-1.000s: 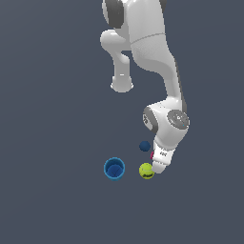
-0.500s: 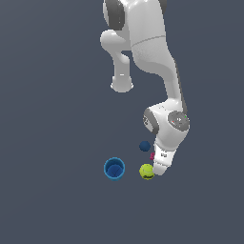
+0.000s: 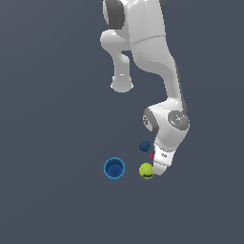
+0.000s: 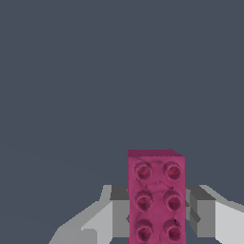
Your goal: Pick up a designated object from a clutter of objects.
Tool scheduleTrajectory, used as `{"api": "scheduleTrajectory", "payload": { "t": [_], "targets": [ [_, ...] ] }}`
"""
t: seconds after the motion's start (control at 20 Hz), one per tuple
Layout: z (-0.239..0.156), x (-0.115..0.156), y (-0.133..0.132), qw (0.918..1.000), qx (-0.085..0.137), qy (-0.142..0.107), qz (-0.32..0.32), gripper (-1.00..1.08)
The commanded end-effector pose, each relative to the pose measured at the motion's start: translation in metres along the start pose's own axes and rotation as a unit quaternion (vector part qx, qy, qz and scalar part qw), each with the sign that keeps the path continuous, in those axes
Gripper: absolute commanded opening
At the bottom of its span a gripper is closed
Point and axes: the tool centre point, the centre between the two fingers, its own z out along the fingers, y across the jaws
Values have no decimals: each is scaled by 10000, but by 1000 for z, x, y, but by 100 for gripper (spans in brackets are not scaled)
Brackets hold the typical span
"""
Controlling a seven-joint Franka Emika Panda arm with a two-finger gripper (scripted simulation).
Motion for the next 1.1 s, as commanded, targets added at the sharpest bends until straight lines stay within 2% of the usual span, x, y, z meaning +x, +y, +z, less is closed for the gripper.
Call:
{"api": "scheduleTrajectory", "payload": {
  "t": [0.0,0.45,1.05],
  "targets": [
    [-5,-2,1,10000,-5,3,2,-100],
    [-52,-22,12,10000,6,-9,1,-100],
    [-177,-74,40,10000,37,-18,0,-100]
  ]
}}
